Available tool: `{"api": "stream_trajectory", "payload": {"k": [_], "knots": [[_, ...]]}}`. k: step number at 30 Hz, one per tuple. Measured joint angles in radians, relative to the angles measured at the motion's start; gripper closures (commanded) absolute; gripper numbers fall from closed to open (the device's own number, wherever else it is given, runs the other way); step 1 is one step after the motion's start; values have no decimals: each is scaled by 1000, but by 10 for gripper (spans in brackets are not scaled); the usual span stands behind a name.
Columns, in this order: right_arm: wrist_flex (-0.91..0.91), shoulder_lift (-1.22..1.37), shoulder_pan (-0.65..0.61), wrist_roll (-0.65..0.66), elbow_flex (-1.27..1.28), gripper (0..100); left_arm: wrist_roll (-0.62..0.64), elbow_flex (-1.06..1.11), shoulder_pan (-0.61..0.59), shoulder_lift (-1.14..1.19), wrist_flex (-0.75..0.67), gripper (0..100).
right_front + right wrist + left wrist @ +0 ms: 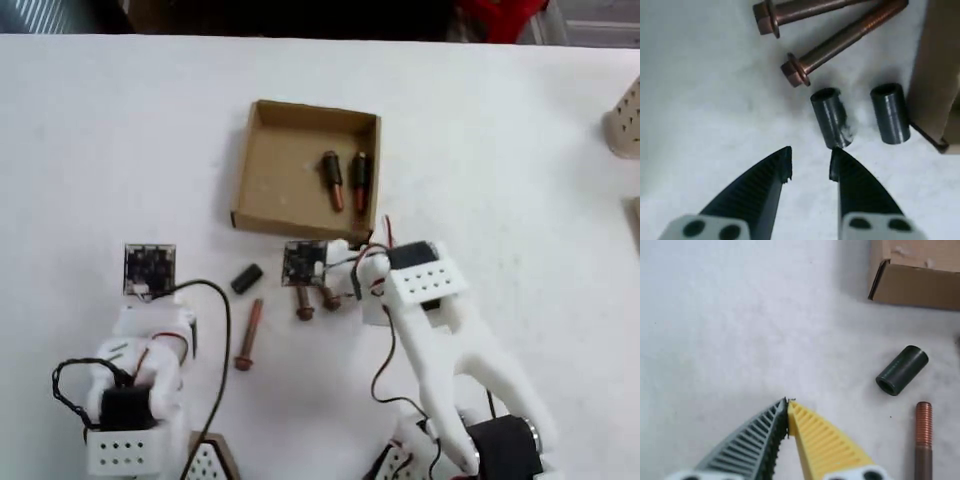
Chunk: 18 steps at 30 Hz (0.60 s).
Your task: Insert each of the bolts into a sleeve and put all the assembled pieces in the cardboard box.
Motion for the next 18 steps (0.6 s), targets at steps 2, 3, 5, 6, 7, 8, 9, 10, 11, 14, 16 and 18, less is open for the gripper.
{"api": "stream_trajectory", "payload": {"k": [2,3,5,6,7,8,9,10,11,14,16,18], "knots": [[-37,0,-14,20,26,889,0,0,0,0,0,979],[-54,0,-14,26,29,889,0,0,0,0,0,979],[-89,0,-14,31,35,889,0,0,0,0,0,979],[-104,0,-14,34,35,889,0,0,0,0,0,979],[-117,0,-14,34,35,889,0,0,0,0,0,979],[-126,2,-14,34,35,890,0,0,0,0,0,979],[-137,11,-14,34,35,892,0,0,0,0,0,979],[-150,29,-14,41,35,892,0,0,0,0,0,979],[-170,57,-14,54,35,892,0,0,0,0,0,979],[-221,124,-14,74,35,893,0,0,0,0,0,979],[-238,160,-14,78,35,893,0,0,0,0,0,979],[-261,192,-14,81,35,893,0,0,0,0,0,979]]}}
